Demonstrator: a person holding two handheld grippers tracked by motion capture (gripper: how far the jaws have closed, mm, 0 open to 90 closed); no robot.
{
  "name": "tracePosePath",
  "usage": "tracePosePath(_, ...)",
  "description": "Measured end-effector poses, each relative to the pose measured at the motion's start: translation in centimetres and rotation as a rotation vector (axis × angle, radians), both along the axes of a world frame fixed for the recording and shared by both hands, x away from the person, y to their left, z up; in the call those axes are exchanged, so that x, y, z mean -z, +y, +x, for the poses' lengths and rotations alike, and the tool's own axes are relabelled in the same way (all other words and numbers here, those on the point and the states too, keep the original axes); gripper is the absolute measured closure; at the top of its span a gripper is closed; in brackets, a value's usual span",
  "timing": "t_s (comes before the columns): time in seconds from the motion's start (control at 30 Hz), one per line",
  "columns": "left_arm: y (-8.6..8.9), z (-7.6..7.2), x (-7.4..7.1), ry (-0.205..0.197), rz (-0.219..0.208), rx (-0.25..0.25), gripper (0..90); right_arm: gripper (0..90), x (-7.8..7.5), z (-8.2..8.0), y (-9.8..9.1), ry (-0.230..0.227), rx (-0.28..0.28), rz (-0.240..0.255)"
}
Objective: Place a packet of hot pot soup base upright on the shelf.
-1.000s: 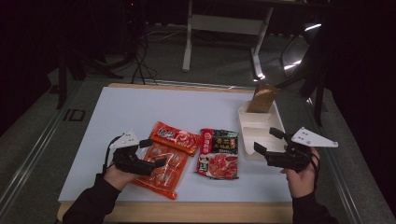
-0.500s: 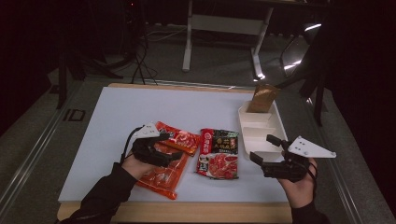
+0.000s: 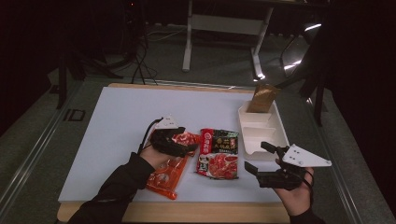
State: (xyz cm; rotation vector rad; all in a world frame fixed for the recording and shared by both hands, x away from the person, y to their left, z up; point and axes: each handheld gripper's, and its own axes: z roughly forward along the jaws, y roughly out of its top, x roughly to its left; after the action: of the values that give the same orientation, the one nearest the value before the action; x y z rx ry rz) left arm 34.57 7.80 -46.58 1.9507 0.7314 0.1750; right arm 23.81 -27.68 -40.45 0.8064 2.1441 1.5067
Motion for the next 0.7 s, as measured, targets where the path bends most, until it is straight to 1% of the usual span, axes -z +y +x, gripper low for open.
tracePosePath(0.03, -0.2, 0.3, 0.2, 0.001, 0.008, -0.011, 15.0, 10.9, 0.1, -0.1, 0.0, 0.002, 0.001, -0.001)
tracePosePath(0.07, -0.5, 0.7, 0.4, 0.009, 0.002, -0.015, 15.5, 10.9, 0.2, -0.1, 0.0, 0.006, -0.003, 0.001)
tracePosePath(0.13, -0.9, 1.3, 0.7, 0.019, 0.01, -0.026, 15.6, 11.1, 0.3, -0.1, 0.1, 0.011, -0.006, -0.003)
tracePosePath(0.17, -1.1, 1.7, 0.9, 0.031, 0.01, -0.023, 15.6, 11.2, 0.3, -0.1, 0.1, 0.012, -0.004, -0.003)
tracePosePath(0.2, -1.4, 2.0, 1.0, 0.035, 0.023, -0.029, 15.6, 11.3, 0.4, -0.1, 0.1, 0.012, -0.006, -0.003)
tracePosePath(0.23, -1.7, 2.3, 1.2, 0.041, 0.024, -0.033, 15.6, 11.3, 0.4, -0.1, 0.1, 0.012, -0.006, -0.003)
tracePosePath(0.27, -1.9, 2.6, 1.3, 0.042, 0.029, -0.031, 17.1, 11.3, 0.4, -0.1, 0.2, 0.012, -0.009, -0.006)
tracePosePath(0.3, -2.1, 2.9, 1.4, 0.041, 0.04, -0.039, 18.4, 11.3, 0.4, -0.1, 0.3, 0.009, -0.005, -0.008)
tracePosePath(0.33, -2.3, 3.3, 1.6, 0.045, 0.042, -0.034, 18.4, 11.3, 0.5, -0.2, 0.3, 0.008, -0.009, -0.007)
tracePosePath(0.37, -2.5, 3.7, 1.8, 0.054, 0.059, -0.038, 18.9, 11.3, 0.5, -0.1, 0.3, 0.008, -0.017, -0.01)
tracePosePath(0.4, -2.8, 4.1, 2.0, 0.063, 0.067, -0.042, 18.9, 11.3, 0.5, -0.2, 0.4, 0.002, -0.013, -0.015)
tracePosePath(0.43, -2.8, 4.1, 2.0, 0.063, 0.067, -0.042, 18.9, 11.3, 0.5, -0.2, 0.4, 0.002, -0.013, -0.015)
tracePosePath(0.47, -3.3, 4.8, 2.4, 0.07, 0.086, -0.049, 18.9, 11.2, 0.5, -0.2, 0.4, 0.002, -0.013, -0.016)
tracePosePath(0.5, -3.5, 5.0, 2.6, 0.075, 0.096, -0.051, 18.9, 11.3, 0.5, -0.3, 0.4, 0.0, -0.014, -0.016)
tracePosePath(0.53, -3.7, 5.4, 2.8, 0.082, 0.096, -0.05, 18.9, 11.3, 0.5, -0.3, 0.4, -0.002, -0.014, -0.019)
tracePosePath(0.57, -4.1, 6.0, 3.3, 0.091, 0.115, -0.057, 20.6, 11.3, 0.6, -0.3, 0.5, 0.0, -0.018, -0.021)
tracePosePath(0.6, -4.3, 6.3, 3.6, 0.1, 0.112, -0.06, 20.7, 11.3, 0.7, -0.3, 0.5, 0.002, -0.018, -0.022)
tracePosePath(0.63, -4.3, 6.3, 3.6, 0.1, 0.112, -0.06, 21.9, 11.3, 0.7, -0.3, 0.5, 0.005, -0.018, -0.027)
tracePosePath(0.7, -4.7, 6.8, 3.9, 0.111, 0.116, -0.071, 23.6, 11.3, 0.9, -0.2, 0.6, 0.007, -0.021, -0.025)
